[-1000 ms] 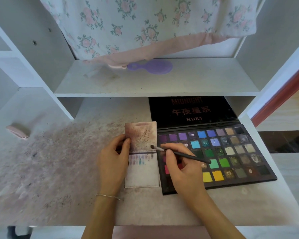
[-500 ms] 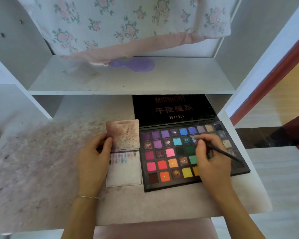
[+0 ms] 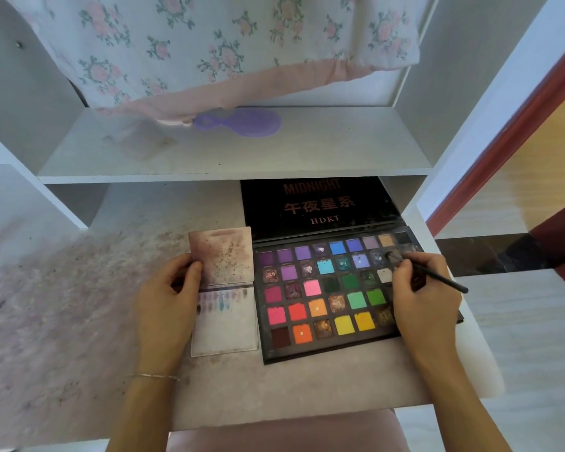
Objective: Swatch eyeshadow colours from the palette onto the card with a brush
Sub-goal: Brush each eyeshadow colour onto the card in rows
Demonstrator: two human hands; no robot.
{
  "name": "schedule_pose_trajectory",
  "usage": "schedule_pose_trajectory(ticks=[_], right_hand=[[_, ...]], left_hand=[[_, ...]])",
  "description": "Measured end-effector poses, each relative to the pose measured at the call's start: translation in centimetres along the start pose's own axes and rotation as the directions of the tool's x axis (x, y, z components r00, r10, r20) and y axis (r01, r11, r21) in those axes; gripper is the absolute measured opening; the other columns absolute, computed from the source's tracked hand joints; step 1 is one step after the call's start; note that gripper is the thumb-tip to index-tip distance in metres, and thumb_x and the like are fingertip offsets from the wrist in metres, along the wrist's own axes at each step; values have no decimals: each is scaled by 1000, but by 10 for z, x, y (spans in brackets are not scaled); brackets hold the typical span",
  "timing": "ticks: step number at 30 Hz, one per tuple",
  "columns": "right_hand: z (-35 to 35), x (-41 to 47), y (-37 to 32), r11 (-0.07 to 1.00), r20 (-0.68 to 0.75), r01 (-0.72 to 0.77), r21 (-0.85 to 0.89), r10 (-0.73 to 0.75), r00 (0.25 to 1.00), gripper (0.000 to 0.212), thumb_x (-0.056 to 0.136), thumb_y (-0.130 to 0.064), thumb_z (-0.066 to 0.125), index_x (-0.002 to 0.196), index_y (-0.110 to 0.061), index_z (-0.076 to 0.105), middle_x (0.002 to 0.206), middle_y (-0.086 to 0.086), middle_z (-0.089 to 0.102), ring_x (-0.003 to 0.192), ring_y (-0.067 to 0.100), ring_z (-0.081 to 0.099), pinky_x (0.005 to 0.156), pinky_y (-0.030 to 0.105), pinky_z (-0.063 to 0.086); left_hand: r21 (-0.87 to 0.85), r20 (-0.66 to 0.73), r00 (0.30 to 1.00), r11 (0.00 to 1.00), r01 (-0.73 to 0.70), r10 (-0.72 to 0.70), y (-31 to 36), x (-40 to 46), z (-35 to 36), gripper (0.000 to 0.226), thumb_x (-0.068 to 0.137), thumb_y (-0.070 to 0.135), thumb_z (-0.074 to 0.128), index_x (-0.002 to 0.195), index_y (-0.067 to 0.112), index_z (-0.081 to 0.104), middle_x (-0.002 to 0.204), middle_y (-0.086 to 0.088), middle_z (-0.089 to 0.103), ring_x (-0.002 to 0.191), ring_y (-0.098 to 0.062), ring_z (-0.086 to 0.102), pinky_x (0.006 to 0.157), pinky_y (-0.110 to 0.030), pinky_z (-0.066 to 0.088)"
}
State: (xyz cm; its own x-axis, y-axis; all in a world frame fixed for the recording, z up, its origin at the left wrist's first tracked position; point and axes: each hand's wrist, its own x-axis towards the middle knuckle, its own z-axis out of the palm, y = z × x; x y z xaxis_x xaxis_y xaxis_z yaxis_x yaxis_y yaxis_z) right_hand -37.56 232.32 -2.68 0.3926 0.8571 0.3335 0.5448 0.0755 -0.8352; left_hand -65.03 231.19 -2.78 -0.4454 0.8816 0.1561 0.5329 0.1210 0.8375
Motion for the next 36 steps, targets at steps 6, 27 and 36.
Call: schedule_pose_trajectory(ticks=[6,27,36], right_hand=[[1,1,-1,998,73,42,-36,-40,997,17,88,-5,52,90,-22,51,78,-7,55,74,1,54,61,12,39],[1,2,0,998,85,46,-49,-41,996,19,87,-2,53,89,-21,51,81,-3,56,76,0,54,64,12,40],[0,1,-1,1000,94,14,-23,-12,996,19,87,-3,53,89,-21,51,81,-3,57,76,4,56,64,14,42]], left_hand=[[-16,0,1000,1000,8,-8,0,0,0,23,90,16,53,110,14,65,90,11,61,76,5,54,65,-10,38],[-25,0,1000,1000,18,-18,0,0,1,23,90,15,54,110,13,65,91,9,62,76,9,52,63,-6,36],[-19,15,1000,1000,6,-6,0,1,1,25,90,16,53,112,12,64,94,7,62,76,4,53,66,-10,37]])
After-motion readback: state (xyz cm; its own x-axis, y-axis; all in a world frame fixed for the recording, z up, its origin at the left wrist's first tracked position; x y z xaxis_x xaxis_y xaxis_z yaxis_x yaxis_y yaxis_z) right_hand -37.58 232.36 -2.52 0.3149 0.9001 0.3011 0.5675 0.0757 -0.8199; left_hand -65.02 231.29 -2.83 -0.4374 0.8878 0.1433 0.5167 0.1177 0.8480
